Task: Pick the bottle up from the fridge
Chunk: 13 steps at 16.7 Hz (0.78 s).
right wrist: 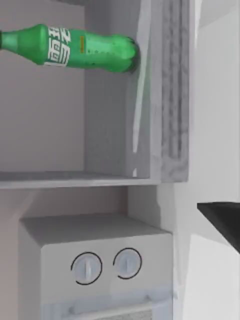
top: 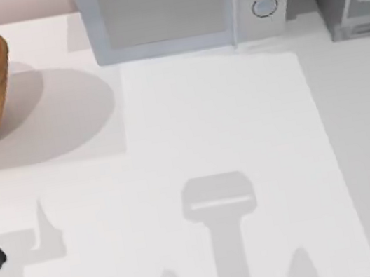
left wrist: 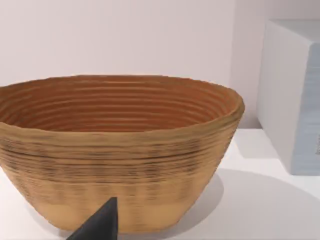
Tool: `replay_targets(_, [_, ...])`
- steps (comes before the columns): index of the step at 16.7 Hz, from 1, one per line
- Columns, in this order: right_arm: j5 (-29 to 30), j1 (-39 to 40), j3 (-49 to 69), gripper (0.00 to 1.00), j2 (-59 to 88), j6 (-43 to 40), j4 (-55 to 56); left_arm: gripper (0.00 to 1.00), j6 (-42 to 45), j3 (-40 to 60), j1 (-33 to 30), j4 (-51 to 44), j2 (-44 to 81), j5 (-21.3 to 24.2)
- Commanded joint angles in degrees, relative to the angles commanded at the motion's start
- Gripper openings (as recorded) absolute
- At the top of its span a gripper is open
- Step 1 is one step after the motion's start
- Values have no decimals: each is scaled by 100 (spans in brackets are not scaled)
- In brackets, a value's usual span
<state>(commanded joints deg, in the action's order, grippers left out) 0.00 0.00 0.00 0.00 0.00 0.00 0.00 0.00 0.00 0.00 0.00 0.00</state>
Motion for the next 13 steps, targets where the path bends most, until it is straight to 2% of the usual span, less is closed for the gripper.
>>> replay_targets(3, [-23, -22, 8, 100, 58, -2, 59, 100, 0, 0, 0, 0, 0, 0])
replay_targets(6, [-219, -219, 89, 100, 589, -14, 599, 100, 0, 0, 0, 0, 0, 0])
replay_targets(9, [-553, -574, 230, 100, 1663, -25, 1662, 100, 0, 0, 0, 0, 0, 0])
replay_targets(13, [-1124, -1184, 427, 100, 3815, -10, 3554, 100, 0, 0, 0, 0, 0, 0])
